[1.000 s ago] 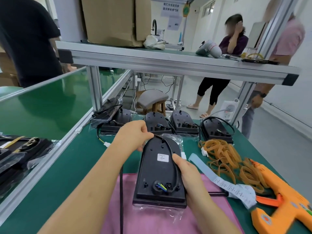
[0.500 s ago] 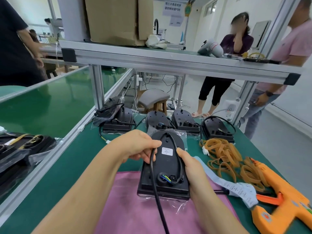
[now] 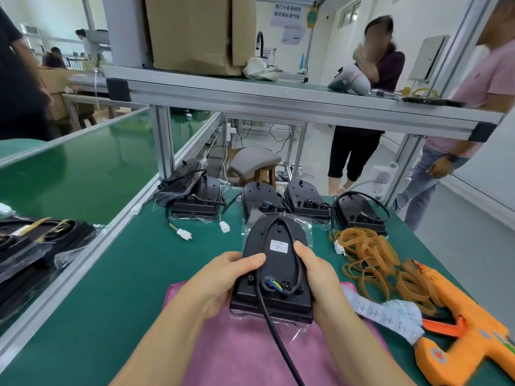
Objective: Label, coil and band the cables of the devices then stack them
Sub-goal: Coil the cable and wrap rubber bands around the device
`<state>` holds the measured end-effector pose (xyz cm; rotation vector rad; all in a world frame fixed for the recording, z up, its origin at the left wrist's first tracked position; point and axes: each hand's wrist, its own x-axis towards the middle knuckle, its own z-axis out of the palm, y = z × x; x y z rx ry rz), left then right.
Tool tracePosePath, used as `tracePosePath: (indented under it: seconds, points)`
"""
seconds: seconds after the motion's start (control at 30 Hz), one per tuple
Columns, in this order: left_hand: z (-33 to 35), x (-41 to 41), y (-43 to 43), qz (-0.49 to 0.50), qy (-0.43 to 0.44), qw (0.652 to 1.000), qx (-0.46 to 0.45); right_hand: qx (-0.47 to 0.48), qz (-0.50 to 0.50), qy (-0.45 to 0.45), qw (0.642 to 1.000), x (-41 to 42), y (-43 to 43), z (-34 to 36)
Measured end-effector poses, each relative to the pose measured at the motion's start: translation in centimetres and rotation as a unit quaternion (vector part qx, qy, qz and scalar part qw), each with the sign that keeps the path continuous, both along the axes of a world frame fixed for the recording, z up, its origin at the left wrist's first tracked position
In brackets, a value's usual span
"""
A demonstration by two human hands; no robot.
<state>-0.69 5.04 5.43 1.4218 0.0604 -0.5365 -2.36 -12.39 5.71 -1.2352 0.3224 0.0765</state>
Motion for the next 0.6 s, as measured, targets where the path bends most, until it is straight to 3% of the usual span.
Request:
tracePosePath:
  seconds: [0.17, 0.3, 0.5, 0.6]
  points:
    - [-0.4, -0.2, 0.1, 0.029, -0.024, 0.998, -0.056, 0.038, 0.132, 0.020, 0.990, -0.4, -2.2, 0.2]
    - [-0.4, -0.1, 0.2, 0.056, -0.042, 0.995, -0.065, -0.028, 0.278, 0.018, 0.960, -1.4, -3.4, 0.6]
    - [-0.3, -0.2, 0.0, 0.063, -0.057, 0.994, -0.069, -0.100, 0.254, 0.037, 0.961, -1.5, -2.9, 0.7]
    - [0.0, -0.4, 0.0, 0.062, -0.081, 0.993, -0.061, -0.092, 0.224, 0.048, 0.969, -1.7, -2.2, 0.4]
